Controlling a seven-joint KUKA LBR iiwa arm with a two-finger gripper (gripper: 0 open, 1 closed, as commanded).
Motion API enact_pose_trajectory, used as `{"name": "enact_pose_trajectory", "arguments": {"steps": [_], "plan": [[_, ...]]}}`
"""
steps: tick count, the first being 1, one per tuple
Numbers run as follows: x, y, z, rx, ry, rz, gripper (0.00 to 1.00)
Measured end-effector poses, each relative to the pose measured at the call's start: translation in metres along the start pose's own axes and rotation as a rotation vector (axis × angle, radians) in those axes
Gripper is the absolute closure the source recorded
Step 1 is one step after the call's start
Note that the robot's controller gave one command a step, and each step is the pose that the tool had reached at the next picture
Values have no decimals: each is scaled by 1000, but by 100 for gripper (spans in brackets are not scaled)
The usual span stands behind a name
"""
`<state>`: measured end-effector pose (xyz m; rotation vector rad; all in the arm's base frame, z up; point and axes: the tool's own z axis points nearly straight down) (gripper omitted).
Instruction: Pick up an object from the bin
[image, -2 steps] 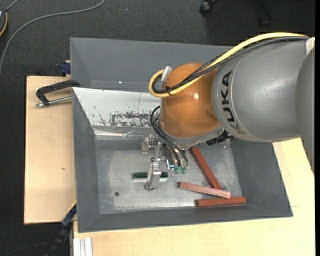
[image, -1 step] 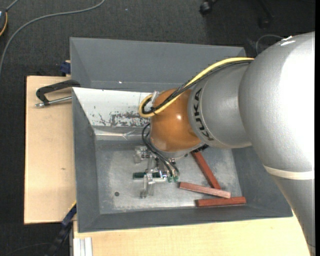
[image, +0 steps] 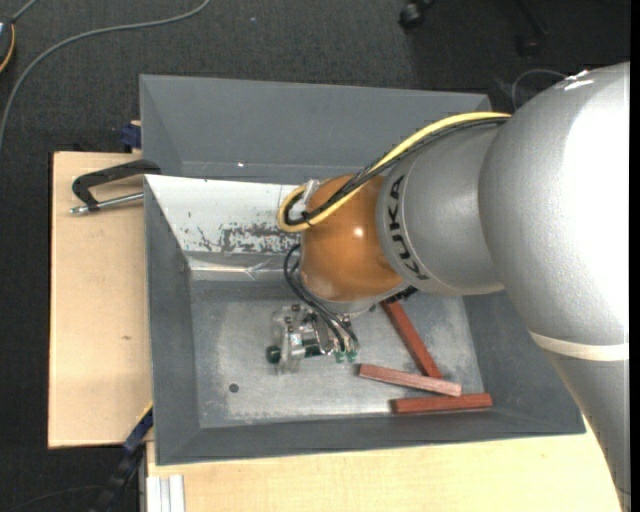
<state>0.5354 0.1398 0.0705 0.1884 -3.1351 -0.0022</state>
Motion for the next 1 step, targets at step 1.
{"name": "enact_pose_trajectory", "arguments": {"steps": [1], "plan": [[-3,-22,-153,2,-14,-346,100]]}}
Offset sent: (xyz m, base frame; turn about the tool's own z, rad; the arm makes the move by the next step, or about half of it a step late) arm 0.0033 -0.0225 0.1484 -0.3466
